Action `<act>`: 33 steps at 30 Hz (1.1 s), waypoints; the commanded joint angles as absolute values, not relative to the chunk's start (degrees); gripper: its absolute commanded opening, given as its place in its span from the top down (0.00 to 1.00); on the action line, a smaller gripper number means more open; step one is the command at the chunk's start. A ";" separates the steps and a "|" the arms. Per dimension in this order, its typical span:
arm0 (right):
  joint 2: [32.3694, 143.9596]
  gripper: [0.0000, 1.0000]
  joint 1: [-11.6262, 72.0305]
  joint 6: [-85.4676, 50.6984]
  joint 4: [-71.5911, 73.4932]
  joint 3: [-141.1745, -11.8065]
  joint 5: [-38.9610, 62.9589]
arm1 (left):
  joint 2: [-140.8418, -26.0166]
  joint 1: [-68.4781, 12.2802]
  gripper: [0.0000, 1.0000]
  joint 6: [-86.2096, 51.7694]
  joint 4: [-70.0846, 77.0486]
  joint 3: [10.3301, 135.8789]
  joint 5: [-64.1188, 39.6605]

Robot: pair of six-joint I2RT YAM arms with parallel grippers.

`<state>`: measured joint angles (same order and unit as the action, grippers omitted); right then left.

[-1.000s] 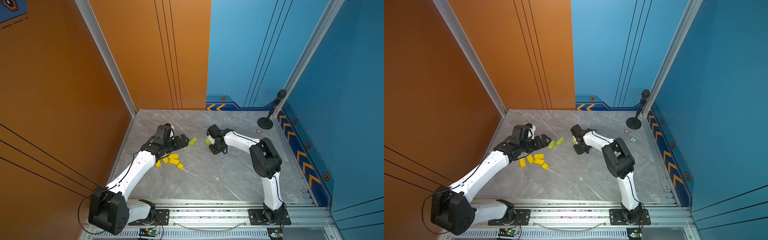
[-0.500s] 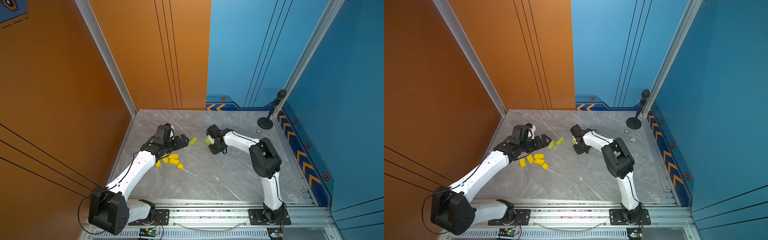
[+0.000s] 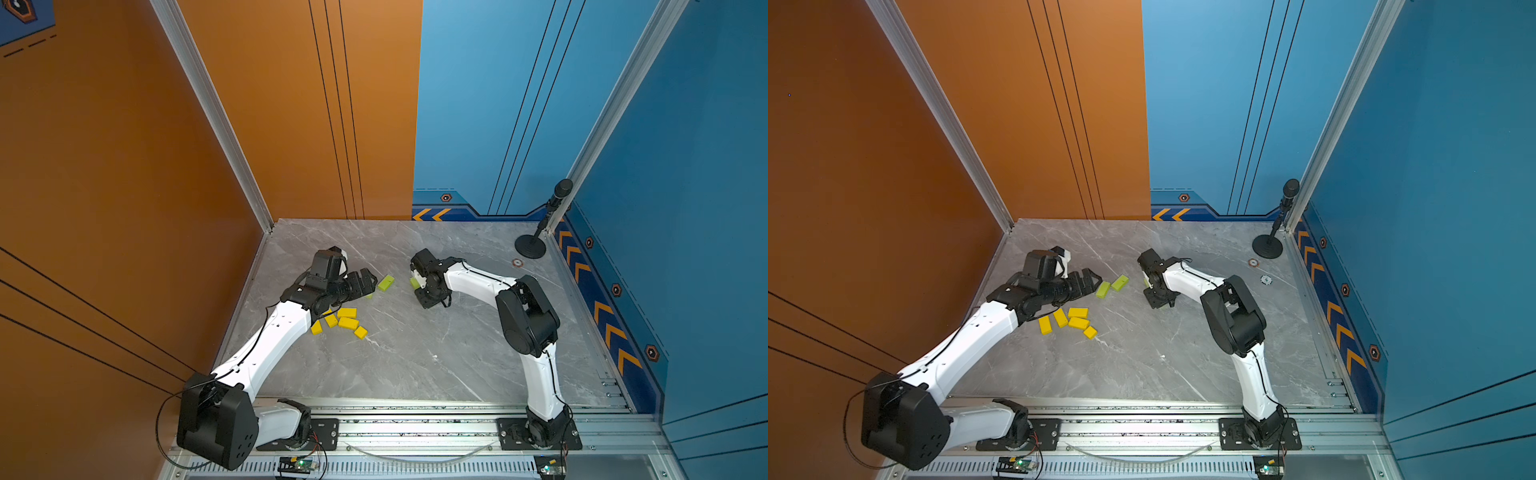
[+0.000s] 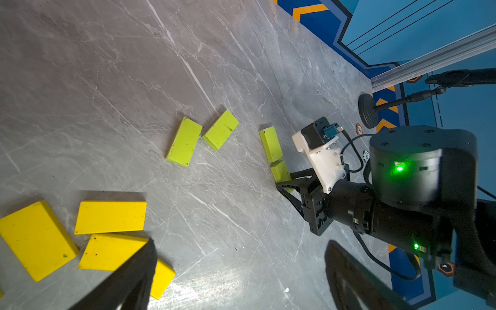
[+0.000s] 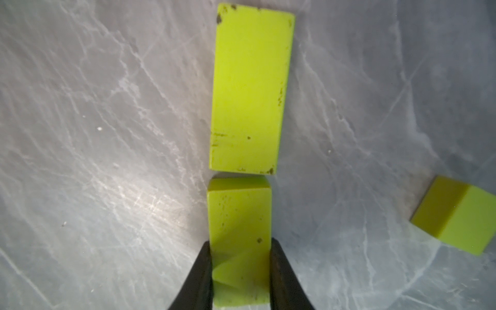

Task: Assemble the letter v with building blocks
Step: Assemble the building block at the center of the board.

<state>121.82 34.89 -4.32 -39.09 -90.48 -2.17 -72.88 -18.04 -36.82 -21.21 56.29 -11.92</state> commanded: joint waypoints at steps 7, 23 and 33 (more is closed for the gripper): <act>125.22 0.69 34.64 -4.44 -40.25 -91.76 -3.35 | -73.30 -17.75 0.02 -35.45 -22.57 56.17 -11.02; 125.24 0.68 34.01 -3.87 -40.25 -91.41 -3.38 | -73.84 -17.96 0.02 -35.60 -22.53 56.48 -11.01; 125.44 0.65 34.16 -3.52 -40.56 -91.77 -3.44 | -73.65 -18.06 0.02 -35.61 -22.77 56.46 -10.89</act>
